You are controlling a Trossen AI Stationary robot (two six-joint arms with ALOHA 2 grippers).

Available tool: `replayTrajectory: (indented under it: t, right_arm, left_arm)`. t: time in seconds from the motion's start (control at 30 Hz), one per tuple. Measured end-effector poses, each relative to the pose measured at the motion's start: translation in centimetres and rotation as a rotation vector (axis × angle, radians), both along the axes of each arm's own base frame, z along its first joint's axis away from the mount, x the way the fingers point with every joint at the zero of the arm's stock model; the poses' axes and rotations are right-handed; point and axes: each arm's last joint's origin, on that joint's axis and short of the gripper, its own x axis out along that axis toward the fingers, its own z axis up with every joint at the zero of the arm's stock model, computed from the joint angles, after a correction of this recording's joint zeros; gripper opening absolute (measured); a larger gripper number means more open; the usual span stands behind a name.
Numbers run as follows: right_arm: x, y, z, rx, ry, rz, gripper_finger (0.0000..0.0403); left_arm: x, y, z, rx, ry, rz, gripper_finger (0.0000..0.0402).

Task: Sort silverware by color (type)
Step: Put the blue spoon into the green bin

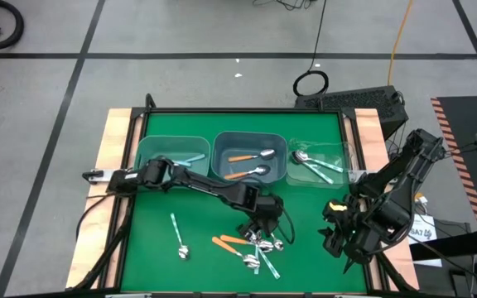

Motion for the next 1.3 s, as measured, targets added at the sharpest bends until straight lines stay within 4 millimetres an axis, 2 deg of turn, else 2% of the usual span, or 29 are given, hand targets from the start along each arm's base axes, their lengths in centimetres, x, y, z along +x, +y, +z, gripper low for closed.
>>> replayTrajectory:
  t: [0.17,0.33,0.63,0.93,1.17,1.3]
  right_arm:
    - [-0.1,0.1,0.0,0.021,0.029,0.009,0.0205]
    - [-0.1,0.0,0.0,0.018,0.029,0.009,0.0205]
    - [0.0,0.0,0.0,-0.01,0.006,0.016,0.0205]
    - [0.0,0.0,0.0,-0.025,0.014,0.046,0.0205]
    - [-0.1,-0.1,-0.1,-0.038,0.022,0.056,0.0205]
    - [-0.2,-0.2,-0.1,-0.051,0.033,0.056,0.0205]
  left_arm:
    - [-0.3,0.1,-1.4,0.024,0.072,-0.029,0.0181]
    - [-0.6,0.1,-1.8,0.006,0.116,-0.033,0.018]
    - [-0.6,0.2,-1.9,-0.025,0.139,0.041,0.0119]
    - [-0.4,-0.1,-2.4,-0.026,0.127,0.034,0.0071]
    - [0.0,-0.2,-3.0,-0.061,0.125,0.103,0.0058]
    - [0.3,-0.1,-1.9,-0.076,0.145,0.167,0.0056]
